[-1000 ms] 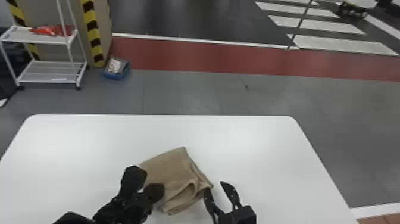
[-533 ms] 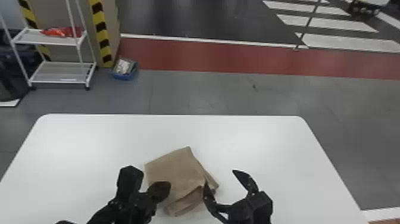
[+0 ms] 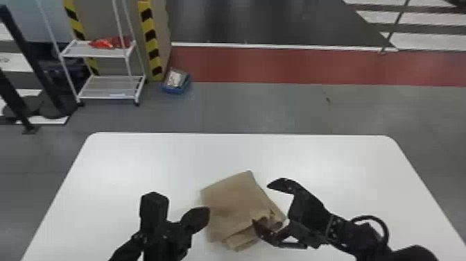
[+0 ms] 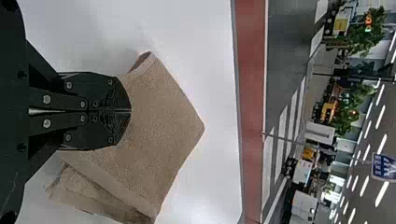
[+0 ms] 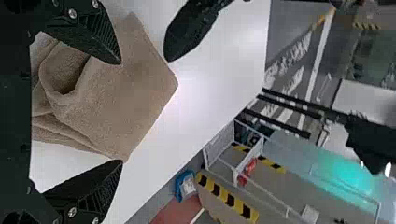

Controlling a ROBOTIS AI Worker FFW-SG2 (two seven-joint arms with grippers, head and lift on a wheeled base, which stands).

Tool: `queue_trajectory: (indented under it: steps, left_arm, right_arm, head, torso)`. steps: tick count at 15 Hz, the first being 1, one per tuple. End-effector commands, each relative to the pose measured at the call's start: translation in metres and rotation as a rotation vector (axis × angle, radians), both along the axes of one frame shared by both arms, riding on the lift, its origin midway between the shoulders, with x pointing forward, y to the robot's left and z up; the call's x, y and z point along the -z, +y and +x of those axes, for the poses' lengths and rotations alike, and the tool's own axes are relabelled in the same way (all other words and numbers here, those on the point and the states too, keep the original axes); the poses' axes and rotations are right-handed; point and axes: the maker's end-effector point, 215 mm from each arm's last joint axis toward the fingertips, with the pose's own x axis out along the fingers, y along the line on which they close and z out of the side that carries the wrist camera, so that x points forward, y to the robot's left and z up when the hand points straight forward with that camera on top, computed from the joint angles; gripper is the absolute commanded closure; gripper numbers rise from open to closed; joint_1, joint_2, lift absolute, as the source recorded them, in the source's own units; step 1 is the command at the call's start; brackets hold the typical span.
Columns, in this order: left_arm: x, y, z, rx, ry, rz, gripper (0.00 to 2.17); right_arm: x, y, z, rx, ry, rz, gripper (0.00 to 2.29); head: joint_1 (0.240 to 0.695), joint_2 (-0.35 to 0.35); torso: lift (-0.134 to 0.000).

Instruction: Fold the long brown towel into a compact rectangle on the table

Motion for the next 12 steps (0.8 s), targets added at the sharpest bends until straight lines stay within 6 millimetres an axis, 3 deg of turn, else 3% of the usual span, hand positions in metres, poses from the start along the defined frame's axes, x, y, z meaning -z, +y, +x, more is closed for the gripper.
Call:
queue_trajectory:
  steps: [1,7,12]
  left_arm:
    - [-0.004,0.025,0.002,-0.052,-0.001,-0.013,1.98]
    - [-0.003,0.072,0.006,-0.146,0.023,-0.039,1.98]
    - [-0.004,0.086,0.011,-0.176,0.028,-0.044,1.98]
  right_arm:
    - [-0.005,0.003,0.004,-0.095,-0.033,-0.14,0.22]
    - [0.026,0.002,-0.017,-0.296,-0.007,-0.351,0.39]
    - [0.052,0.005,-0.014,-0.357,-0.007,-0.452,0.64]
  head:
    - [0.695,0.003]
    - [0.695,0.079]
    - [0.695,0.121]
  torso:
    - [0.0]
    - [0.0]
    - [0.0]
